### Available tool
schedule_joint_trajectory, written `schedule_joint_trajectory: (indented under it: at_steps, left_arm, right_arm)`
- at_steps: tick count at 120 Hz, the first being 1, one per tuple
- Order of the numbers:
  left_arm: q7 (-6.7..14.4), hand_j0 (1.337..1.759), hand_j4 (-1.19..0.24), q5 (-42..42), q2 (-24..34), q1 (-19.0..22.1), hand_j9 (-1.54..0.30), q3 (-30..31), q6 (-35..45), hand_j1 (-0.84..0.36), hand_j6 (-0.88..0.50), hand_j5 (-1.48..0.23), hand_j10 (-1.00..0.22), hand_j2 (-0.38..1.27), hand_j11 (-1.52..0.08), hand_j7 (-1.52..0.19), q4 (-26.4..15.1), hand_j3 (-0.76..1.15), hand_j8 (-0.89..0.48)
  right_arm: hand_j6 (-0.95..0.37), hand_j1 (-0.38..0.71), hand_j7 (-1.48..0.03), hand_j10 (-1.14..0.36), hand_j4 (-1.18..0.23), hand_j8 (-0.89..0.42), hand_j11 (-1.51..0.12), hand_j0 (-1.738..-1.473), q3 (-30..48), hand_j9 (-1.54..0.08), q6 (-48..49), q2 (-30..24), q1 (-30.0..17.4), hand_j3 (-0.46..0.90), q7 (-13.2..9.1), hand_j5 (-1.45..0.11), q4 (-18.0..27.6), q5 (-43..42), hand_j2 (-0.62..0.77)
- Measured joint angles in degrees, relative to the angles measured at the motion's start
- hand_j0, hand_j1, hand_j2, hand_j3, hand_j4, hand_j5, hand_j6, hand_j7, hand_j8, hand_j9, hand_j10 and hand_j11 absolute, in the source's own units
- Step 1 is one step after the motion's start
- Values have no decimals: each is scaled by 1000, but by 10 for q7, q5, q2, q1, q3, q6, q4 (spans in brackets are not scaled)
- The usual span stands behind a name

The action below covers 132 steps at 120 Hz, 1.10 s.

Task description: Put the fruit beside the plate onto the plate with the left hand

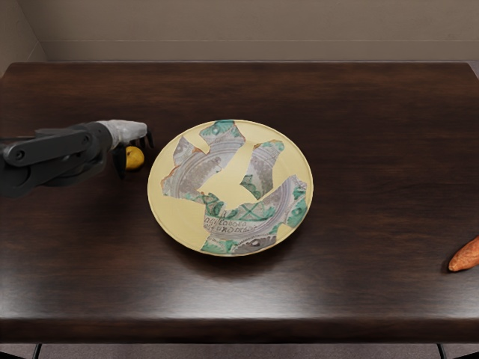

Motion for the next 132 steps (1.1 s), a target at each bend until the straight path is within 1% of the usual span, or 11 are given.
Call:
schedule_joint_trajectory:
  at_steps: [31, 34, 38, 41, 52, 63, 75, 89, 104, 120, 132]
  left_arm:
    - [2, 1658, -455, 1, 2, 4, -586, 2, 0, -189, -440, -583, -453, 93, -585, -565, -5, 0, -438]
    - [2, 1658, -464, 0, 2, 5, -595, 2, 1, -198, -422, -590, -460, 95, -595, -586, -5, 0, -428]
    - [2, 1658, -482, 1, 2, 7, -610, 1, 2, -212, -323, -594, -471, 97, -610, -718, -5, 0, -441]
    - [2, 1658, -493, 1, 2, 7, -621, 1, 2, -222, -298, -602, -479, 98, -621, -768, -5, 0, -453]
    - [2, 1658, -524, -1, 2, 7, -659, 1, 2, -258, -292, -635, -508, 104, -659, -769, -5, 0, -480]
    - [3, 1657, -564, -2, 1, 6, -712, 1, -1, -276, -282, -682, -546, 141, -711, -779, -5, 0, -454]
    - [8, 1657, -592, -3, 1, 4, -753, 2, -3, -294, -325, -732, -580, 221, -752, -711, -5, 0, -439]
    - [13, 1657, -608, -3, 2, 2, -787, 3, -6, -313, -451, -777, -602, 233, -786, -757, -6, 0, -405]
    - [15, 1657, -615, -9, 11, -7, -805, 2, -15, -315, -480, -804, -614, 293, -805, -792, -11, 0, -423]
    - [24, 1657, -617, -20, 56, -28, -813, 0, -29, -304, -506, -815, -617, 319, -814, -806, -42, 0, -445]
    - [36, 1657, -618, -34, 116, -51, -810, -2, -35, -287, -534, -813, -620, 324, -809, -804, -99, 0, -474]
  right_arm:
    - [-29, -314, -38, -29, -29, -29, -38, -1658, 0, -38, 0, 0, -1, 0, 0, -38, 0, 0, -6]
    - [-29, -314, -38, -29, -29, -29, -38, -1658, 0, -38, 0, 0, -1, 0, 0, -38, 0, 0, -6]
    - [-29, -314, -38, -29, -29, -29, -38, -1658, 0, -38, 0, 0, -1, 0, 0, -38, 0, 0, -6]
    - [-29, -314, -38, -29, -29, -29, -38, -1658, 0, -38, 0, 0, -1, 0, 0, -38, 0, 0, -6]
    - [-29, -314, -38, -29, -29, -29, -38, -1658, 0, -38, 0, 0, -1, 0, 0, -38, 0, 0, -6]
    - [-29, -314, -38, -29, -29, -29, -38, -1658, 0, -38, 0, 0, -1, 0, 0, -38, 0, 0, -6]
    - [-29, -314, -38, -29, -29, -29, -38, -1658, 0, -38, 0, 0, -1, 0, 0, -38, 0, 0, -6]
    - [-29, -314, -38, -29, -29, -29, -38, -1658, 0, -38, 0, 0, -2, 0, 0, -38, 0, 0, -6]
    - [-29, -314, -38, -29, -29, -29, -38, -1658, 0, -38, 0, 0, -3, 0, 0, -38, 0, 0, -6]
    - [-30, -314, -38, -29, -29, -29, -38, -1658, 0, -38, 0, 0, -3, 0, 0, -38, 0, 0, -6]
    - [-29, -314, -38, -29, -29, -29, -38, -1658, 0, -38, 0, 0, -3, 0, 1, -38, 0, 0, -6]
